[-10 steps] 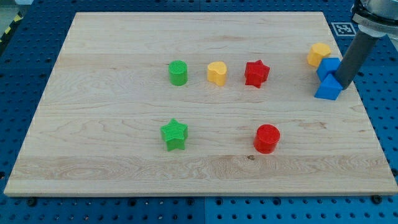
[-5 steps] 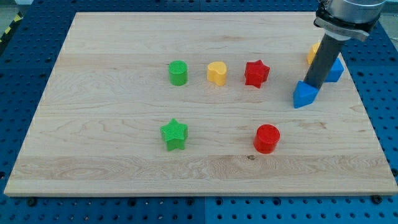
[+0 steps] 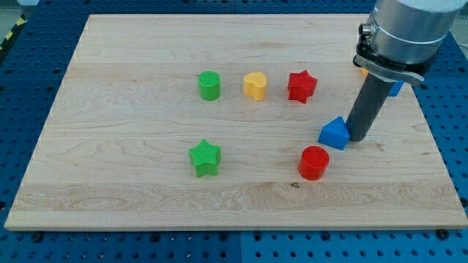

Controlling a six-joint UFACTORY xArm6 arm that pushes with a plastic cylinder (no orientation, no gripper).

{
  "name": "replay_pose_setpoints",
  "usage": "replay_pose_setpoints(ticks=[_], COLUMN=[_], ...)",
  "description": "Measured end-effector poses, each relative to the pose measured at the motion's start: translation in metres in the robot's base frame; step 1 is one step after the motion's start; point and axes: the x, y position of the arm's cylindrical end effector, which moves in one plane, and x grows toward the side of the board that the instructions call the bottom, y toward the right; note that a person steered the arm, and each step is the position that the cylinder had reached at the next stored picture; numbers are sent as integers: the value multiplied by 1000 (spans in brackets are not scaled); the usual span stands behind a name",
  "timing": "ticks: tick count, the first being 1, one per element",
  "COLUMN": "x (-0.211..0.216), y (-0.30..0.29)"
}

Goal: Push the blue triangle vertical to the green star

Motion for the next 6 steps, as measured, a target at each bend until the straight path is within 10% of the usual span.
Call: replay_pose_setpoints(ticks=[6], x=[1], y=[-71])
